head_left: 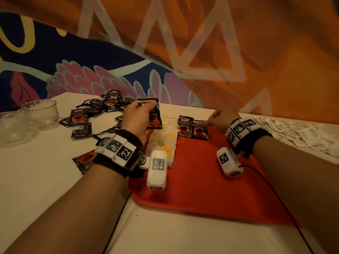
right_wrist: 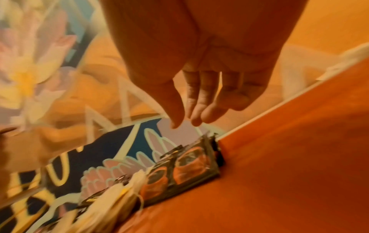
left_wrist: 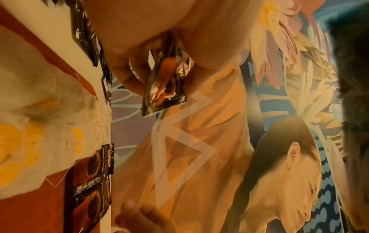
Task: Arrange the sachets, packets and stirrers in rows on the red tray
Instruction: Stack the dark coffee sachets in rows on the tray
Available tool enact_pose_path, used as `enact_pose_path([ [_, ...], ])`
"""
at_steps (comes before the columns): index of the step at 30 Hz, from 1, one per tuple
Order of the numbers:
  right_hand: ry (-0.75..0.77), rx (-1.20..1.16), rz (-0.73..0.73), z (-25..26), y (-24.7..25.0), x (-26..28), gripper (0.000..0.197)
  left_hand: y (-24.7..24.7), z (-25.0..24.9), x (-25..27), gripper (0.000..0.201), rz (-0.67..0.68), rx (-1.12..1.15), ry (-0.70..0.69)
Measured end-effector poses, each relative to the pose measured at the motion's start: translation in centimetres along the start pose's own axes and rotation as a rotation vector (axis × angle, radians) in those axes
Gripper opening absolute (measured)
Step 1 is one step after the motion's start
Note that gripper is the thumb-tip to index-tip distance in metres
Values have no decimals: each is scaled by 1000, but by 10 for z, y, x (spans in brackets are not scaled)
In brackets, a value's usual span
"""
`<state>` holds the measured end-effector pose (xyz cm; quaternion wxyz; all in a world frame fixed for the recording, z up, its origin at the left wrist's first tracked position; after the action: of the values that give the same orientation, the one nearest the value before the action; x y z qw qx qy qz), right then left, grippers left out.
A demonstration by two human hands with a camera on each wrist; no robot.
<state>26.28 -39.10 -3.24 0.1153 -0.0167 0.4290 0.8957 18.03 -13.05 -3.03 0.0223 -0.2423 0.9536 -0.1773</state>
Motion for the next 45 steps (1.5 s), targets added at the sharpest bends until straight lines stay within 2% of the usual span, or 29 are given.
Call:
enact_pose_path([
  [3,195,-85,28,35,1,16,18,-1,0,1,7,34,10,-9],
  [5,306,-147,87,59,-1,33,27,-3,0,4,13,56,24,-16],
  [7,356,-232,218,78,-7,51,35,-5,0,6,17,81,44,-27],
  [10,405,-274,347,99,-20,72,24,-9,-1,10,15,130,36,-37],
  [13,480,-200,265,106,-27,71,16,-10,-3,13,10,155,53,-29],
  [17,507,-187,140,102,-23,61,13,-12,-6,13,8,166,32,-47],
  [23,546,-193,114,104,-24,69,9,-7,-8,10,2,82,-15,-97],
  [26,533,-187,102,105,-25,69,8,-5,-9,10,0,83,32,-69],
  [32,537,-128,92,99,-20,67,12,-8,-7,11,11,139,28,-6],
  [36,503,-118,141,99,-21,68,7,-8,-6,9,8,97,0,-38],
  [39,377,-139,159,86,-17,58,5,-2,-9,2,6,30,-63,-101],
  [41,277,-113,163,74,-15,49,5,1,-10,0,5,10,-76,-90],
  [43,164,-118,160,63,-13,42,12,2,-9,-1,2,-1,-82,-67],
  [45,21,-193,170,48,-13,34,17,1,-8,-1,7,-9,-106,-61],
])
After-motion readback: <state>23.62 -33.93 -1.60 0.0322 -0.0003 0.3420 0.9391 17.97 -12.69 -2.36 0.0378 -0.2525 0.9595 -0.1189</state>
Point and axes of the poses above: each hand's wrist, its own x-axis away from the middle knuckle, its own y-axis out of the back of the hand, z = x × y, the point moved 6 cm from there along -x, towards the middle knuckle, and after that the axes turned 9 degrees about -z, right-handed, at the moved point
